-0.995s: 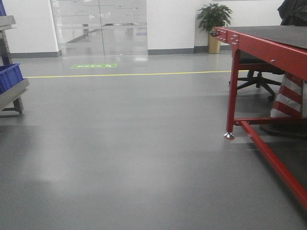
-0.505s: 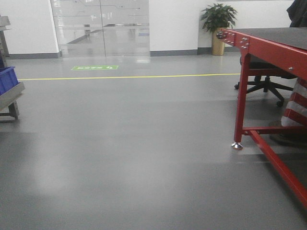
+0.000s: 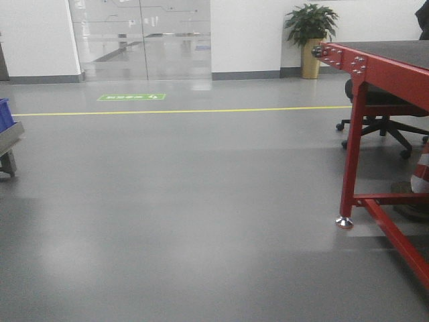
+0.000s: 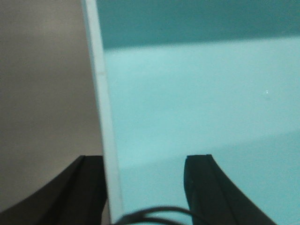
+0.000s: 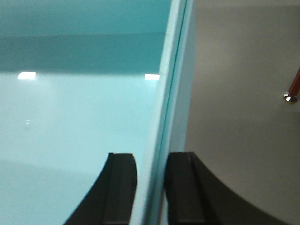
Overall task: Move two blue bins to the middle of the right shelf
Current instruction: 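Drive past the red table keeping the light-blue bin gripped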
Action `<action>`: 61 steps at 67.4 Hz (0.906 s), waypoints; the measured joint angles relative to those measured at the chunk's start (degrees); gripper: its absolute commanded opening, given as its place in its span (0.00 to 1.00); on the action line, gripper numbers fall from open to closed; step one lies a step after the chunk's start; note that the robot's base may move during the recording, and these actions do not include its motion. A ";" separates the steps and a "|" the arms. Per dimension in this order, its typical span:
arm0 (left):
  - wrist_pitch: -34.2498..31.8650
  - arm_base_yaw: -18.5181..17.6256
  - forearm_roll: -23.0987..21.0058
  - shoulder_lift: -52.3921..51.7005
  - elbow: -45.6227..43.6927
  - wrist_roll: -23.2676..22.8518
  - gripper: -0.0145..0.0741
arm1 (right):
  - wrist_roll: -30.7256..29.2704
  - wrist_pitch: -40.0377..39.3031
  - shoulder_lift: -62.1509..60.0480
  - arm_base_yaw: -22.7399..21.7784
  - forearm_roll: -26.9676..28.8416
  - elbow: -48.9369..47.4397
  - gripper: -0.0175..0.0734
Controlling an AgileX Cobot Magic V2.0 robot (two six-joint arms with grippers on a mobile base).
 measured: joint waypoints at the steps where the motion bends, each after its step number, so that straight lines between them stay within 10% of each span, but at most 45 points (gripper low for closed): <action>1: 0.00 0.00 0.00 0.00 0.00 0.00 0.04 | 0.00 0.00 0.00 0.00 0.00 0.00 0.01; 61: 0.00 0.00 0.00 0.00 0.00 -0.09 0.04 | 0.00 0.00 0.00 0.00 0.00 0.00 0.01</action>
